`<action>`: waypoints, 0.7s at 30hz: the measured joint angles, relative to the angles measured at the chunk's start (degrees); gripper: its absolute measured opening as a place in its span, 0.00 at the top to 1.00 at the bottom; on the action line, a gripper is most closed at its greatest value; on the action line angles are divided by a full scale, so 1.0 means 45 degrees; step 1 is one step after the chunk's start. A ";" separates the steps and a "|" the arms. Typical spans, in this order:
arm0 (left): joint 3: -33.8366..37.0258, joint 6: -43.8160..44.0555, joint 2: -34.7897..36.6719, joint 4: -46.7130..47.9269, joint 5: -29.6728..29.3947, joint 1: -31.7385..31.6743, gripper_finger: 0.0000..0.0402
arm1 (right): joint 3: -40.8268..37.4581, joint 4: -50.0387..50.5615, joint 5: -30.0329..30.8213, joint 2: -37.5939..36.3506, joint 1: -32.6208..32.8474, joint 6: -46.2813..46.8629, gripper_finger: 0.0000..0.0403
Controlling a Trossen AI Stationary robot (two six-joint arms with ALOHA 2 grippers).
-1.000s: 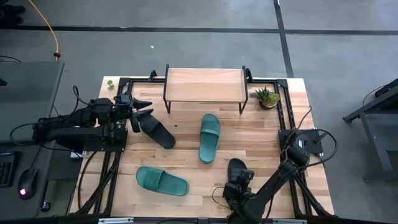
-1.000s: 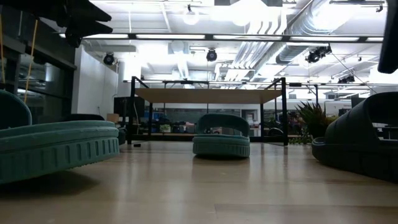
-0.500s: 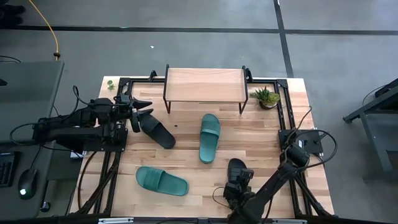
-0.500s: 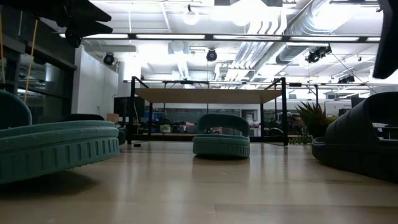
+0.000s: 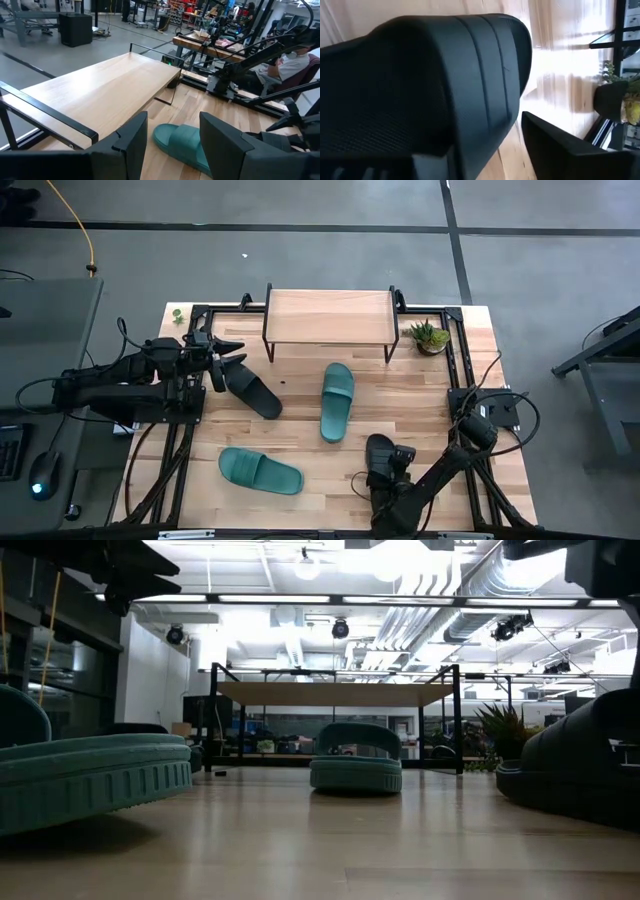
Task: Pick and place slides into the shelf
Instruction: Put the bottom black slide on the shelf
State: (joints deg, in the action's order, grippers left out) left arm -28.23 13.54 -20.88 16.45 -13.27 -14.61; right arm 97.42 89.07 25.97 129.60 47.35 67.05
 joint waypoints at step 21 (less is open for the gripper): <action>0.0000 0.0156 0.0000 0.0447 0.0013 0.0000 0.59 | 0.0007 0.0146 0.0734 -0.0366 -0.0193 -0.0541 0.99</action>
State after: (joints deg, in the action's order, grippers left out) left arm -28.23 14.24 -20.88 18.46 -13.21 -14.61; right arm 97.45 89.73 29.27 127.95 46.49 64.61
